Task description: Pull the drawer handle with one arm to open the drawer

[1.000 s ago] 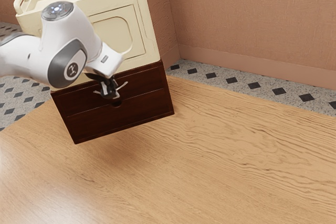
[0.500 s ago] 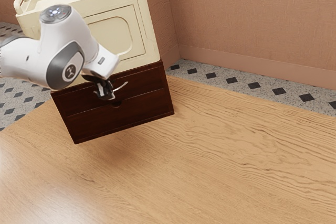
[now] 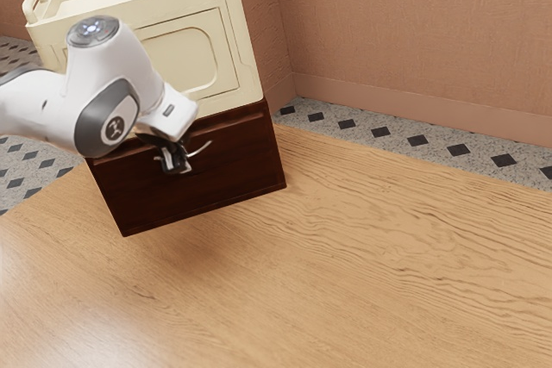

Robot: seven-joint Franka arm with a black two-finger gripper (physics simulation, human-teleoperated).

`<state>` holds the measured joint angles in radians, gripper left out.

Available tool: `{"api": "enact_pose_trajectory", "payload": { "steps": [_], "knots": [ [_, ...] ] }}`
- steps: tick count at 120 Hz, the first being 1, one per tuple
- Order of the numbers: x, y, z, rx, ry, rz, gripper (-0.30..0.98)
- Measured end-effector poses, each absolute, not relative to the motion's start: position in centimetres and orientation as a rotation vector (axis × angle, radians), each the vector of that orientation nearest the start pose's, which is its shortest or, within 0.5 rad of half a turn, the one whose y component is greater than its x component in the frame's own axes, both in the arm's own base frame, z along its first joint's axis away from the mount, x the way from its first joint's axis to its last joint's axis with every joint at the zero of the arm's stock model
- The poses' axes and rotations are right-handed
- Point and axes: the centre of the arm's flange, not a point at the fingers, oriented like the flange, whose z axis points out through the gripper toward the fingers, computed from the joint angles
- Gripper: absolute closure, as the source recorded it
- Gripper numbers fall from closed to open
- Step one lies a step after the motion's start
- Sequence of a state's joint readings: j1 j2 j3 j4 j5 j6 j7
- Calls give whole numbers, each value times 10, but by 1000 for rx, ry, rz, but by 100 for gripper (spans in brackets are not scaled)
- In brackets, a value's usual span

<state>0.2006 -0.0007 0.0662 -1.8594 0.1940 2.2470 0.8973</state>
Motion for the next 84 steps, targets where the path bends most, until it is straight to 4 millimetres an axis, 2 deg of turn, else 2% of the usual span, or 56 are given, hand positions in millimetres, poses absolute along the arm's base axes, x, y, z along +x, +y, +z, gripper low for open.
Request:
{"api": "enact_pose_trajectory", "payload": {
  "steps": [46,84],
  "knots": [
    [546,138,552,-2597,1013,-321,64],
    [533,118,551,-2608,1036,-333,64]
  ]
}}
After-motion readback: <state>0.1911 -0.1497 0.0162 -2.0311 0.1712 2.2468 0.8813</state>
